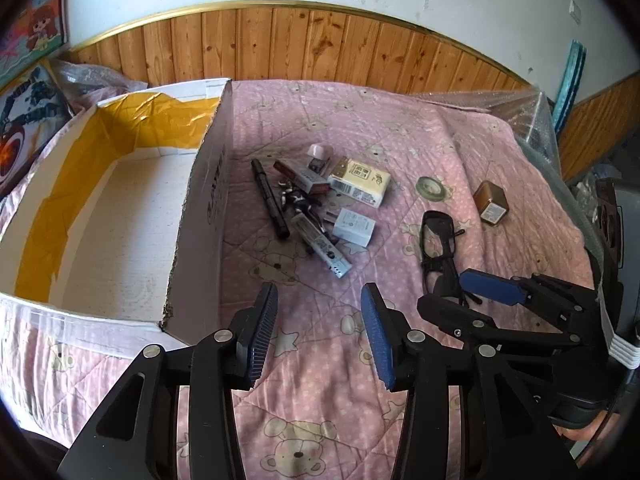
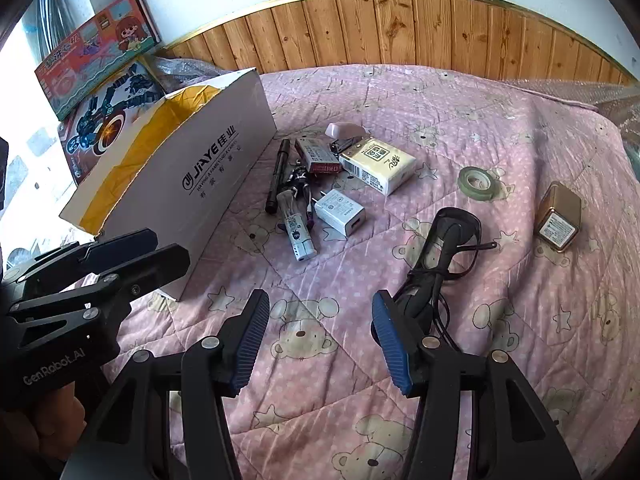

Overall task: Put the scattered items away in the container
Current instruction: 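Grasp the black sunglasses with the right gripper while the left gripper approaches the white tube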

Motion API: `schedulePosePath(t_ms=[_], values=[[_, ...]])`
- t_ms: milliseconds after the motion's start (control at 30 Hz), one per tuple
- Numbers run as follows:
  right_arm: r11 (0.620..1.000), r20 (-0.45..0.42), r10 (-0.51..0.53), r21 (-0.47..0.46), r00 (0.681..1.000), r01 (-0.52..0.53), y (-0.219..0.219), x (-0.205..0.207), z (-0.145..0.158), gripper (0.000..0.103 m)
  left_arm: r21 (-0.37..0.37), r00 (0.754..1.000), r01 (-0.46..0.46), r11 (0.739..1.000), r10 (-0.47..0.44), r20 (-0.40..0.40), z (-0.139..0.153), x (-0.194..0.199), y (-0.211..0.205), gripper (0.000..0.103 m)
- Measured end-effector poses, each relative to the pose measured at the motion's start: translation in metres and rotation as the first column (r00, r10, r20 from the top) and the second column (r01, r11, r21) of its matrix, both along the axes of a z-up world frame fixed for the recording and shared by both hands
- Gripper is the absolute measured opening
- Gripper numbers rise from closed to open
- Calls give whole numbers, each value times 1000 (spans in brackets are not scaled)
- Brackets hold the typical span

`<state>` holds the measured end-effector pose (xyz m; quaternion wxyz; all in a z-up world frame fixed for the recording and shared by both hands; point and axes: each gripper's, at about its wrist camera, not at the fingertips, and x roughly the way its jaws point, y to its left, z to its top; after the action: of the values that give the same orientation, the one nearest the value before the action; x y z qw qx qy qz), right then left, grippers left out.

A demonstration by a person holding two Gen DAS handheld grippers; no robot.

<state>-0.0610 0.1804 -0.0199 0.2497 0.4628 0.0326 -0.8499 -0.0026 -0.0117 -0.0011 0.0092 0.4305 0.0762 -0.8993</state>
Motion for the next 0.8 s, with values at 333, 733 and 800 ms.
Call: schedulePosePath(t_ms=[333, 733, 800], values=[[996, 95, -64, -56, 993, 69, 21, -16, -10, 56, 8, 1000, 15, 1000, -15, 1, 6, -10, -2, 49], [978, 168, -170, -91, 971, 187, 41, -43, -32, 56, 134, 993, -40, 990, 23, 120, -19, -53, 1, 50], [974, 166, -185, -97, 969, 203, 45, -51, -36, 56, 147, 989, -61, 987, 40, 143, -29, -63, 4, 50]])
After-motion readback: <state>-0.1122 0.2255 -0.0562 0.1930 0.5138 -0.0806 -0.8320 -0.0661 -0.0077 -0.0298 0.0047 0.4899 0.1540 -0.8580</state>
